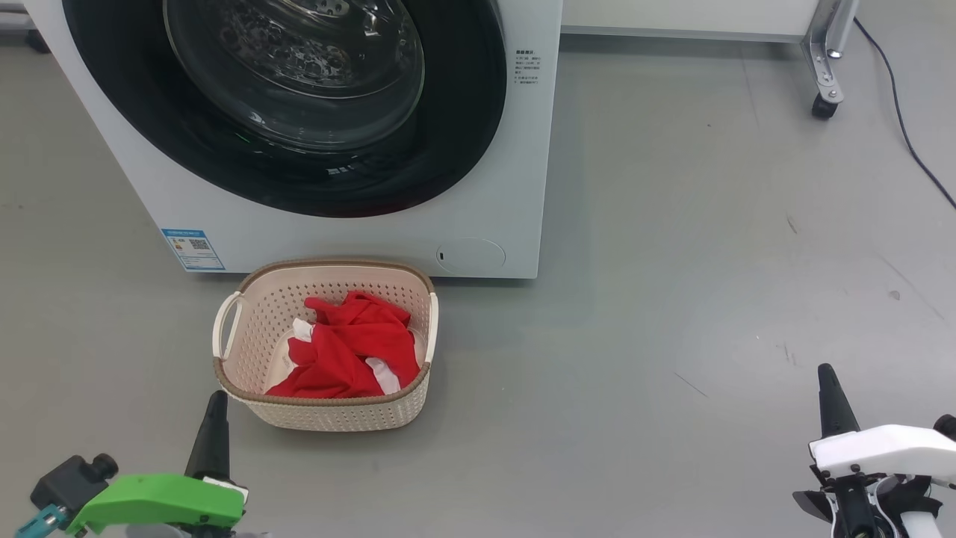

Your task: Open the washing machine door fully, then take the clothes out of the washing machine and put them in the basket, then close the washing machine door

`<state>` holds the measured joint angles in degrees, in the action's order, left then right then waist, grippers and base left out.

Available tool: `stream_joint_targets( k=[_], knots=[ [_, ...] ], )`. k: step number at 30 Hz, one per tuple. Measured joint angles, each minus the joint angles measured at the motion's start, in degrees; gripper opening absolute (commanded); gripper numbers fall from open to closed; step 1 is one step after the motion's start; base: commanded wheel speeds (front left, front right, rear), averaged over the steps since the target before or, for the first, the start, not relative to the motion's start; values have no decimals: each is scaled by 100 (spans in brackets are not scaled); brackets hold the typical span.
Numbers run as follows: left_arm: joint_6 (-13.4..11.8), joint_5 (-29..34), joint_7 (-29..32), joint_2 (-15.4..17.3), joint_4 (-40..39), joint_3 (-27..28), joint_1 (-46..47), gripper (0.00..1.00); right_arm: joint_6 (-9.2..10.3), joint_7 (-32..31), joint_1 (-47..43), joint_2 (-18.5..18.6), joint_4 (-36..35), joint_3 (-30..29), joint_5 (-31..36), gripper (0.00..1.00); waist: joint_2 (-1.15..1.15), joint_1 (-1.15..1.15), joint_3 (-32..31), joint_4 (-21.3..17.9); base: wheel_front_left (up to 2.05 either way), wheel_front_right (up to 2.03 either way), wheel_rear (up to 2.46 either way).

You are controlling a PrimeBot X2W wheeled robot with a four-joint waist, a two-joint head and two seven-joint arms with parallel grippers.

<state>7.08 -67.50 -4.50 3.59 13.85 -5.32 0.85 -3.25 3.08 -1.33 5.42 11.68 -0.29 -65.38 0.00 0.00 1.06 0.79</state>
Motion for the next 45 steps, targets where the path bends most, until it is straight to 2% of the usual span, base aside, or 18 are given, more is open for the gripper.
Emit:
stream_joint_targets(
  k=[38,45],
  knots=[
    [0,-2752,605,146,79,409,153,0,-325,-692,417,-146,386,-465,-2707,0,0,0,-85,-78,0,0,0],
    [0,-2839,645,158,101,441,155,0,-343,-733,450,-162,408,-490,-2839,0,0,0,-89,-80,0,0,0]
  ],
)
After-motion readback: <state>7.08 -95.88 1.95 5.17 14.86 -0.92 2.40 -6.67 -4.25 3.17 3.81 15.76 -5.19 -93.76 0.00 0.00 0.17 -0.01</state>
